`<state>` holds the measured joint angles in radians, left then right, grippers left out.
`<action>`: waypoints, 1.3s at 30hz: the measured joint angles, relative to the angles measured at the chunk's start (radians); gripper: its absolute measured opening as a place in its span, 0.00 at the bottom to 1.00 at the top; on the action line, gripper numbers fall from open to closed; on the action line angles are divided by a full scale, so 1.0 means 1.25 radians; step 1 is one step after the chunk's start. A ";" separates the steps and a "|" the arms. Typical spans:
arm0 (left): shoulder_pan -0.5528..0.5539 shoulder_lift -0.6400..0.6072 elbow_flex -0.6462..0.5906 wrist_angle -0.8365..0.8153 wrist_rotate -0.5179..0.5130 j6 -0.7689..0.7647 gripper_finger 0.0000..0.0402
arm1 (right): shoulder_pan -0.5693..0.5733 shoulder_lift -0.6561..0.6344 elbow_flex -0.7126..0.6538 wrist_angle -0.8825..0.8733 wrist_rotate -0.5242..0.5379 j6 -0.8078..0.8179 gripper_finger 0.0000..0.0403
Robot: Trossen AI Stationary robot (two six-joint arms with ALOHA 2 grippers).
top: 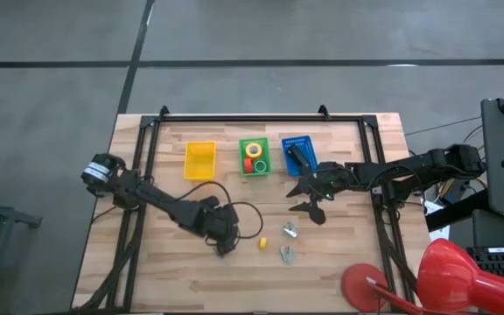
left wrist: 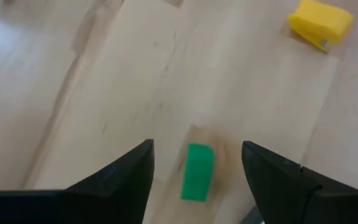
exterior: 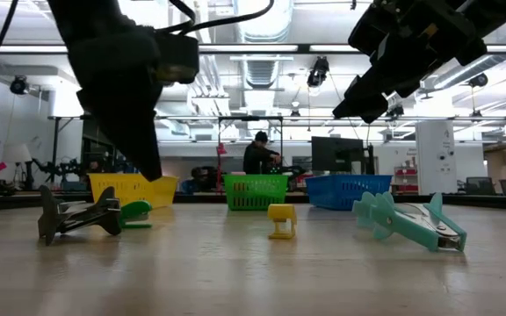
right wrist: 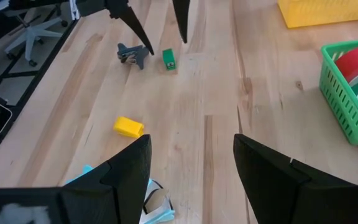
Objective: Pick and place Stapler, Stapler remover, tape
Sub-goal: Put the small green stapler into the blue bin
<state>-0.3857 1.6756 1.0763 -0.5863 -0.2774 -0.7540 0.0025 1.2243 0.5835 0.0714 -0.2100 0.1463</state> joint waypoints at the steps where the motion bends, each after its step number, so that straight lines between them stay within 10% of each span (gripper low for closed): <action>1: -0.002 0.000 0.000 0.000 0.000 -0.004 0.61 | 0.000 0.000 0.000 0.000 0.000 0.000 0.55; 39: -0.005 0.002 -0.117 0.125 0.005 -0.074 0.61 | 0.000 0.000 0.000 0.013 0.000 0.000 0.55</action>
<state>-0.3920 1.6775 0.9298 -0.4298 -0.2707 -0.8469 0.0025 1.2243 0.5831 0.0879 -0.2102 0.1467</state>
